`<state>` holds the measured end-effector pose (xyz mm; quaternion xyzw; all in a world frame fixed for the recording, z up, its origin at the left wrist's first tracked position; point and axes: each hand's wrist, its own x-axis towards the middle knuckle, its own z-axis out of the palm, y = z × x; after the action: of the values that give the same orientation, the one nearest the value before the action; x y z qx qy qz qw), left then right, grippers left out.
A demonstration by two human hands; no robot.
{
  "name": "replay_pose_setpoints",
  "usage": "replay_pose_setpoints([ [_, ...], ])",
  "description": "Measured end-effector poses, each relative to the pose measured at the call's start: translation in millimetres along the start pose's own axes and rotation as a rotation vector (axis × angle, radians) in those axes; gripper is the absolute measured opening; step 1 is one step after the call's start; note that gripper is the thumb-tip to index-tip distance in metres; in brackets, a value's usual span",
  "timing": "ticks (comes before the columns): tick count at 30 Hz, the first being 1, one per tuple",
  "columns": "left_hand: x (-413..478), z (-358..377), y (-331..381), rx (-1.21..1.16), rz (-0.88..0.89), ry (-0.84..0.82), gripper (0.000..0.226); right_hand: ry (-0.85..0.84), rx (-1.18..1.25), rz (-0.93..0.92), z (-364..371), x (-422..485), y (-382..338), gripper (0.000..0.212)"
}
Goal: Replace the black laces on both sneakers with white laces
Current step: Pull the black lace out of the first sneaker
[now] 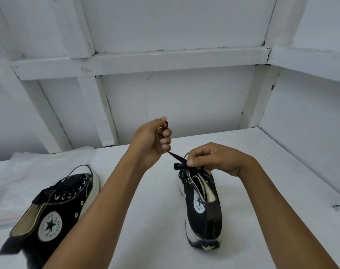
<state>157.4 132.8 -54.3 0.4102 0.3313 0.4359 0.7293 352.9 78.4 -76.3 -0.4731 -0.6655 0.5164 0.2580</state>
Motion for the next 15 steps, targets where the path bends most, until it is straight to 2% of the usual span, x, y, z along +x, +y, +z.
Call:
replay_pose_setpoints([
  [2, 2, -2, 1, 0.120, 0.014, 0.015, 0.031, -0.016, 0.015, 0.003, 0, 0, 2, 0.011],
  [7, -2, -12, 3, 0.635, 0.117, 0.020, 0.023, -0.042, 0.035, 0.021, -4, -1, 6, 0.008],
  [9, -6, -16, 7, 0.863, 0.103, -0.086, 0.024, -0.028, 0.041, 0.023, -4, 0, 7, 0.010],
  [12, -15, -16, 13, 1.266, -0.019, -0.380, 0.024, 0.012, 0.040, 0.030, -2, 2, 7, 0.014],
  [14, -17, -15, 14, 1.334, -0.047, -0.479, 0.018, 0.009, 0.035, 0.035, -1, 1, 6, 0.017],
  [15, -17, -15, 13, 1.306, -0.035, -0.475, 0.017, 0.004, 0.039, 0.032, 0, -1, 6, 0.018],
])
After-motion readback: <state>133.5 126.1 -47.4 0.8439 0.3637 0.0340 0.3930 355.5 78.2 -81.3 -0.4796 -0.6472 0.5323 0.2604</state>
